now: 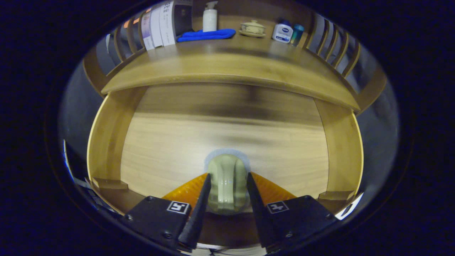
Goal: Pull open the drawer, take out the items inside it, and place them on the countertop above the cabinet.
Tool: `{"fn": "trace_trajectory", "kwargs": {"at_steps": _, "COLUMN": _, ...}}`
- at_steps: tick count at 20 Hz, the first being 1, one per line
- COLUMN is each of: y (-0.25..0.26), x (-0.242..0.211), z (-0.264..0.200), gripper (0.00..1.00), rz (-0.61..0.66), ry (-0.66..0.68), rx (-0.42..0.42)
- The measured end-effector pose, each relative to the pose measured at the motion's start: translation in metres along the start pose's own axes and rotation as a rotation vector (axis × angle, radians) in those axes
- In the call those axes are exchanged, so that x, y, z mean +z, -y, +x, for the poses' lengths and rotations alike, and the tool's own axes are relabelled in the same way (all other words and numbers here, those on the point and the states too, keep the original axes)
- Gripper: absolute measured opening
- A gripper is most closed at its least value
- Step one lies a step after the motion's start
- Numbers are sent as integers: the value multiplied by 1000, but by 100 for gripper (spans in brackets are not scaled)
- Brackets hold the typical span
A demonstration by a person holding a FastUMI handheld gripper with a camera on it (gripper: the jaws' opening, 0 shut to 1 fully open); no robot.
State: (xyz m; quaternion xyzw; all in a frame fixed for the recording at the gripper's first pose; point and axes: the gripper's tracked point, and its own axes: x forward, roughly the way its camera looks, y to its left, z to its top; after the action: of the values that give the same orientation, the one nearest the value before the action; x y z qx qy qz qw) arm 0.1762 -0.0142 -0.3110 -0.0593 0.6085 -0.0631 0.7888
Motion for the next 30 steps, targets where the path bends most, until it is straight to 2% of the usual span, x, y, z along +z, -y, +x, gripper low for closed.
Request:
{"fn": "trace_trajectory", "kwargs": {"at_steps": 3, "y": -4, "x": 1, "z": 6, "gripper": 44, "rz": 4, "ry": 11, "rx": 15}}
{"fn": "trace_trajectory", "kwargs": {"at_steps": 5, "y": -4, "x": 6, "z": 1, "gripper": 23, "rz": -1, "ry": 28, "rx": 21}}
{"fn": "trace_trajectory", "kwargs": {"at_steps": 6, "y": -4, "x": 7, "z": -2, "gripper": 20, "rz": 7, "ry": 36, "rx": 29}}
{"fn": "trace_trajectory", "kwargs": {"at_steps": 10, "y": 10, "x": 23, "z": -29, "gripper": 19, "rz": 12, "ry": 100, "rx": 6}}
{"fn": "trace_trajectory", "kwargs": {"at_steps": 16, "y": 22, "x": 51, "z": -76, "gripper": 19, "rz": 21, "ry": 189, "rx": 28}}
{"fn": "trace_trajectory", "kwargs": {"at_steps": 22, "y": 36, "x": 109, "z": -121, "gripper": 19, "rz": -26, "ry": 320, "rx": -27}}
{"fn": "trace_trajectory", "kwargs": {"at_steps": 28, "y": 41, "x": 174, "z": -123, "gripper": 19, "rz": -40, "ry": 417, "rx": -111}}
{"fn": "trace_trajectory", "kwargs": {"at_steps": 30, "y": 34, "x": 187, "z": -117, "gripper": 19, "rz": -18, "ry": 425, "rx": -95}}
